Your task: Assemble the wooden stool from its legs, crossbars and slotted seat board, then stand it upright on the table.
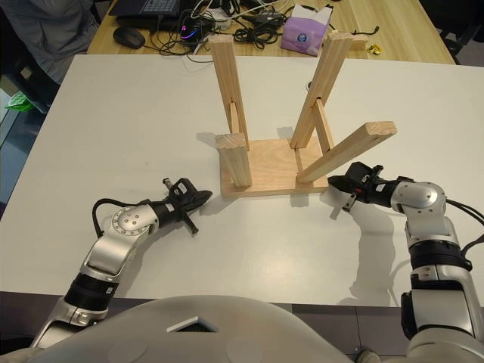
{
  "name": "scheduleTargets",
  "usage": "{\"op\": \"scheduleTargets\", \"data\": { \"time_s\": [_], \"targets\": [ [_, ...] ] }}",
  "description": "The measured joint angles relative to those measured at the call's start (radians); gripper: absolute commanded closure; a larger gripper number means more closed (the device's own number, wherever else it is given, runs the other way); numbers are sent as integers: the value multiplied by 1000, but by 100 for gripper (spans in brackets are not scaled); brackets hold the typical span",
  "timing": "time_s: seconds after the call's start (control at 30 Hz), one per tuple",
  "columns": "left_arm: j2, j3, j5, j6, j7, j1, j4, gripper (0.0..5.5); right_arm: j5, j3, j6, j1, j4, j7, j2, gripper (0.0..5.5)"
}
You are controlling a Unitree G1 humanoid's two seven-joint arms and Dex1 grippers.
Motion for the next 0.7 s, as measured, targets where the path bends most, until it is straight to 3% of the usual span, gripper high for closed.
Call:
{"op": "scheduleTargets", "data": {
  "time_s": [0.7],
  "targets": [
    [-30,-20,-1,14,4,-21,10,550,49,-3,78,19,-36,44,-17,545]
  ]
}}
